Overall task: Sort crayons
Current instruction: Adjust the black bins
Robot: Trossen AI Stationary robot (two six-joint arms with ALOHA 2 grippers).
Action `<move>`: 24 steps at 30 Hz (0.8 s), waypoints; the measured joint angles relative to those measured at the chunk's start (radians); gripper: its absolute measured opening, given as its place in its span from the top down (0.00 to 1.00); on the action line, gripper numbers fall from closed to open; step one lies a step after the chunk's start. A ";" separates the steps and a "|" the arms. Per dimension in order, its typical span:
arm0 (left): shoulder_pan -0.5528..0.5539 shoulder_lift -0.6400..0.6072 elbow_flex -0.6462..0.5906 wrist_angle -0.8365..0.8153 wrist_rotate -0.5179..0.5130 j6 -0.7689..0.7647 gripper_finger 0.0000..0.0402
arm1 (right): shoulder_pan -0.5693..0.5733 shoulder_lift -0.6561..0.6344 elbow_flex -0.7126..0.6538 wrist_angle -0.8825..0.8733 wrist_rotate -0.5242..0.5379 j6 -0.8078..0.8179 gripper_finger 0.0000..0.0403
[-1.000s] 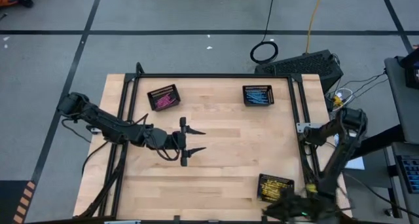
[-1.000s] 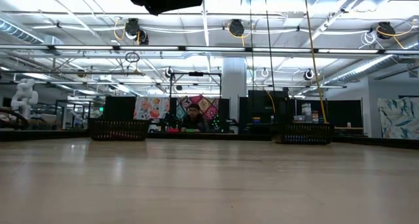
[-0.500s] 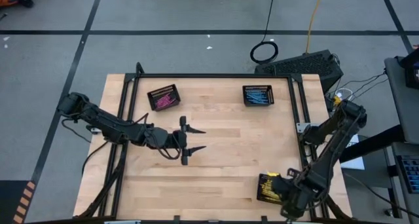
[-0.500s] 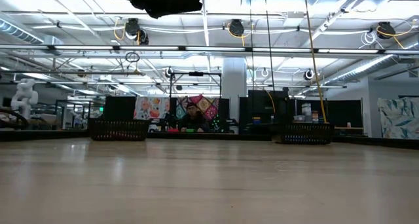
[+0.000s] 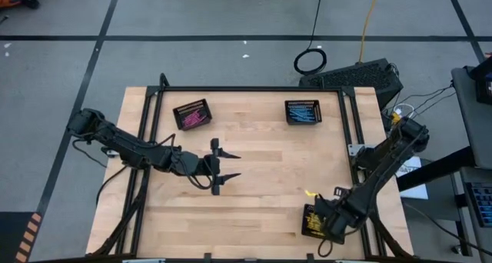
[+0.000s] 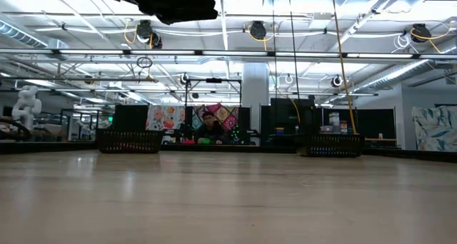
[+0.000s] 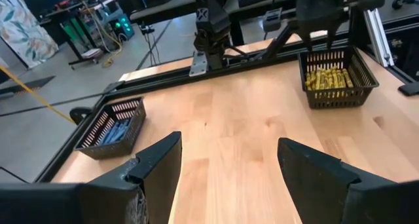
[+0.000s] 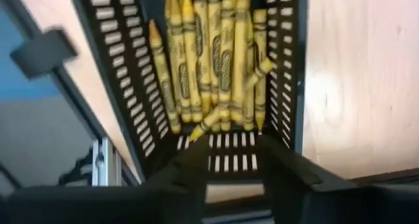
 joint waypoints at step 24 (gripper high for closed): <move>0.000 -0.002 0.000 -0.010 -0.022 0.000 0.36 | -0.262 0.000 -0.172 0.246 0.008 -0.551 0.82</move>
